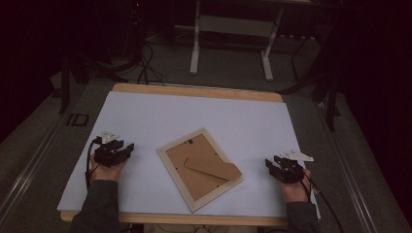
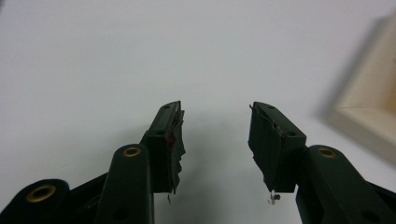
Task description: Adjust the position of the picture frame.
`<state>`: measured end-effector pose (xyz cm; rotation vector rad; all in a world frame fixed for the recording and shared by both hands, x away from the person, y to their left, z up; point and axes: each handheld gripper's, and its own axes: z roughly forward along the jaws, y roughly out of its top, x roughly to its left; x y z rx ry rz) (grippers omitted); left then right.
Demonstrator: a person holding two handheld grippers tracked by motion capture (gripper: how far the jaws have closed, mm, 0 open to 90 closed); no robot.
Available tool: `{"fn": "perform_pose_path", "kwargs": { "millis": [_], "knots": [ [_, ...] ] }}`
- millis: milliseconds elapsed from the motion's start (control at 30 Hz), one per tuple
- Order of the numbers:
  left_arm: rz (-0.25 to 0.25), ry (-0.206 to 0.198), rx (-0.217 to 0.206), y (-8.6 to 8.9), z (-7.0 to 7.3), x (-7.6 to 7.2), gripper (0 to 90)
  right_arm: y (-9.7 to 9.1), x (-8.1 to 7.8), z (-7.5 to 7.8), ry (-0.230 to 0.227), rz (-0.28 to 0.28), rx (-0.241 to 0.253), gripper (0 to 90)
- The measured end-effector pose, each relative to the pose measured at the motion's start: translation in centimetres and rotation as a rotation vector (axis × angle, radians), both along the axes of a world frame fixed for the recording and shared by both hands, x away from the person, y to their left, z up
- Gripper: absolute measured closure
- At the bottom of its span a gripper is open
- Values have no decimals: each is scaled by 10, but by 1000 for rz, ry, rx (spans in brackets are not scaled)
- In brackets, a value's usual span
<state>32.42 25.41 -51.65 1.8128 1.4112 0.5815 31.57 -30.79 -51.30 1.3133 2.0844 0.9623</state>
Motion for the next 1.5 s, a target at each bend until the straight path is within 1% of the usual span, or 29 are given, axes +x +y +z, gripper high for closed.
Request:
{"fn": "perform_pose_path", "kwargs": {
  "millis": [33,67,167,200,267,333,400,500,667,733,800,867,933,967,1033,1100,1167,1233,1267,1333,1367,1433,1500],
  "knots": [
    [-21,-8,0,-1,1,-1,568,2,-2,2,-1,12,0,574],
    [-43,-12,-12,-2,2,-2,576,5,-3,3,-4,27,1,579],
    [-83,-8,-22,-5,4,-2,580,11,-7,7,-14,65,10,583],
    [-97,-6,-15,-6,4,-2,581,12,-8,7,-13,72,6,583],
    [-113,-2,-8,-9,3,-2,584,14,-9,8,-13,90,-1,582],
    [-125,4,-3,-11,3,-2,586,17,-11,8,-7,104,6,588],
    [-141,4,-7,-12,3,-2,597,19,-13,9,-4,121,13,605],
    [-169,4,-11,-16,4,-3,625,23,-17,10,-6,156,1,632],
    [-229,18,-1,-28,4,-4,713,32,-21,9,10,209,-3,722],
    [-251,16,0,-34,5,-5,766,35,-20,7,19,229,-7,767],
    [-279,24,-7,-39,5,-6,820,39,-20,5,26,244,-13,826],
    [-299,26,5,-45,5,-6,898,43,-19,3,29,253,-12,894],
    [-320,40,11,-52,4,-6,900,46,-18,2,33,263,-10,899],
    [-320,40,11,-52,4,-6,900,46,-18,2,33,263,-10,899],
    [-334,46,27,-58,2,-7,900,50,-17,0,38,268,-2,899],
    [-337,51,28,-60,0,-8,900,52,-17,-1,43,277,8,899],
    [-342,62,29,-63,-2,-10,900,54,-17,-3,46,283,5,900],
    [-354,68,41,-67,-3,-11,900,56,-18,-5,52,290,6,900],
    [-359,74,35,-69,-5,-12,900,57,-18,-6,57,294,6,899],
    [-367,91,54,-73,-7,-12,900,59,-18,-8,65,299,3,899],
    [-368,94,53,-74,-8,-12,900,60,-19,-9,66,300,4,900],
    [-373,100,72,-77,-9,-12,900,60,-19,-10,69,304,5,899],
    [-372,102,74,-78,-10,-13,900,61,-19,-11,76,304,7,899]
  ]
}}
